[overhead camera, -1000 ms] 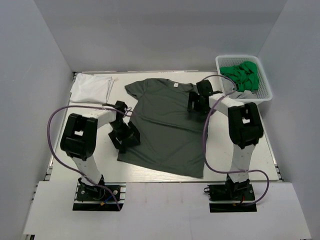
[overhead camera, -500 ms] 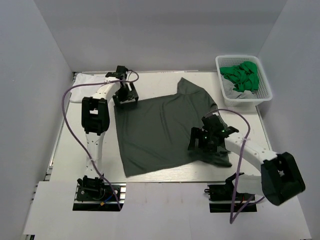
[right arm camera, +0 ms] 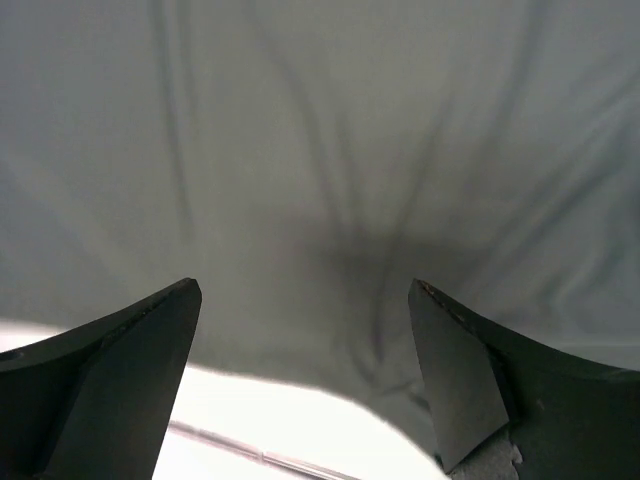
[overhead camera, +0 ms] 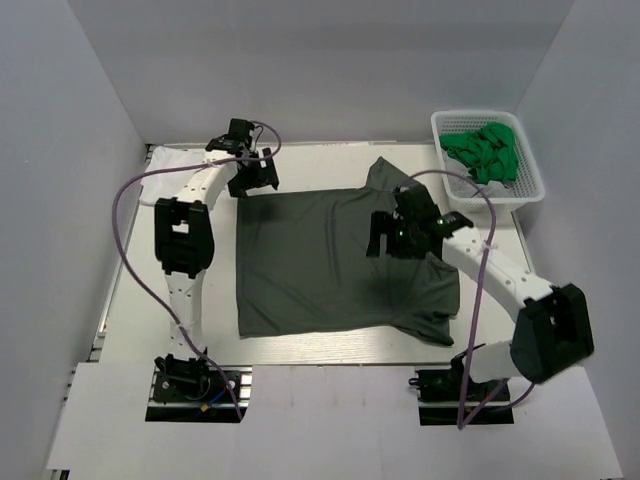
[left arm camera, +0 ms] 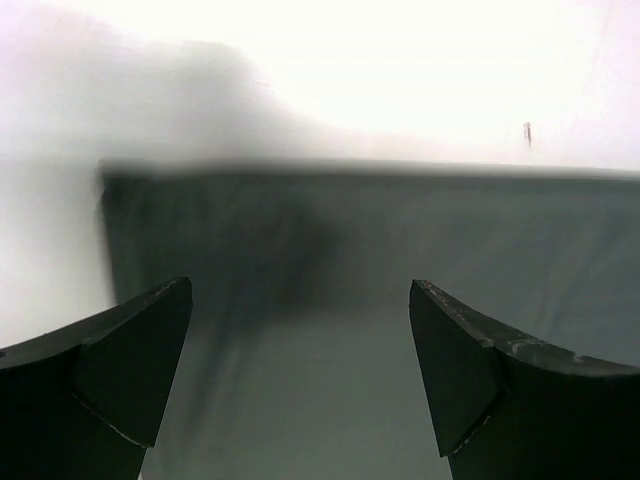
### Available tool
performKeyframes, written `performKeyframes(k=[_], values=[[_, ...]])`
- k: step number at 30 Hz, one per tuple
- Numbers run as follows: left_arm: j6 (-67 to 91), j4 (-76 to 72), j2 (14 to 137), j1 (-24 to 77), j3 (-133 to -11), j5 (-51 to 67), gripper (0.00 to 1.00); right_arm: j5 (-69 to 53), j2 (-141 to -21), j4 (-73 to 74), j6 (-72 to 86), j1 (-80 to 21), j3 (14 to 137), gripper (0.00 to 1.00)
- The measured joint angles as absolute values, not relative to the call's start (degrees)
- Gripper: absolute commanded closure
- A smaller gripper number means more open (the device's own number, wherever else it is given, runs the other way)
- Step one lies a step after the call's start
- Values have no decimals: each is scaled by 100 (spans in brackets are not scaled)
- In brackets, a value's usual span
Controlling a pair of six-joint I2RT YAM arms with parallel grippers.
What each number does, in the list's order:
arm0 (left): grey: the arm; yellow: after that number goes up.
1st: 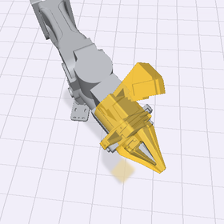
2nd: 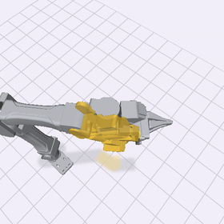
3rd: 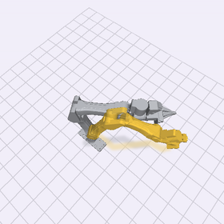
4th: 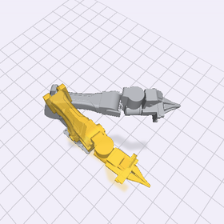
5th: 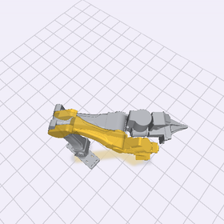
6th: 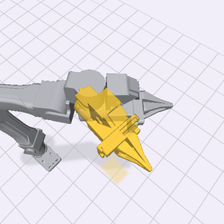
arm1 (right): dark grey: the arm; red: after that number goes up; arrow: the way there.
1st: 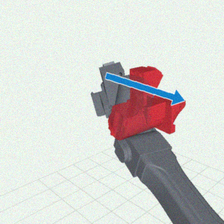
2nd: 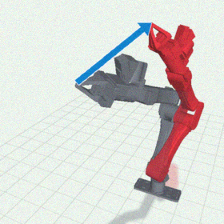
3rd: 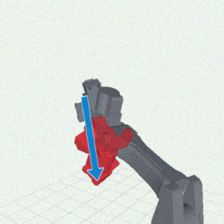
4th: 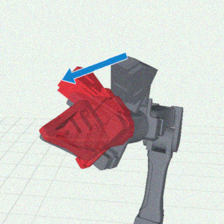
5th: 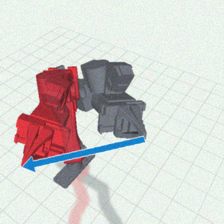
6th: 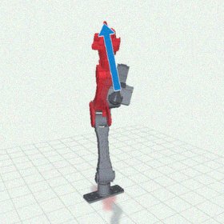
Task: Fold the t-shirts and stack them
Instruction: Flatten out the tshirt
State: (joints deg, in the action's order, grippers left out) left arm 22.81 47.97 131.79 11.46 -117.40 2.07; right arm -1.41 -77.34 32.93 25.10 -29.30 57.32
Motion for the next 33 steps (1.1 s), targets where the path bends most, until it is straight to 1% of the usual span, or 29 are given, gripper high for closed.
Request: performKeyframes(k=[5, 8, 11, 15, 20, 27, 33], values=[[2443, 4473, 11426, 1138, -9992, -21, 0, 593, -8801, 3269, 2617, -2633, 6628, 10], [2596, 4189, 10678, 1138, -9139, 36, 0, 1068, -9443, 3295, 2611, -2499, 7126, 10], [2727, 3933, 10499, 1138, -8565, 152, 0, 1459, -10189, 3291, 2541, -2383, 7850, 10], [2836, 3734, 10683, 1138, -7883, 266, 0, 1612, -10873, 3260, 2447, -2231, 8372, 10], [2919, 3629, 11220, 1138, -7865, 333, 0, 1612, -11281, 3343, 2386, -2038, 8462, 10], [2939, 3767, 11981, 1100, -8921, 202, 0, 1564, -11821, 3382, 2305, -1855, 8650, 10], [2849, 3994, 12757, 1031, -10112, -130, 0, 1295, -12768, 3468, 2268, -1734, 10040, 10]])
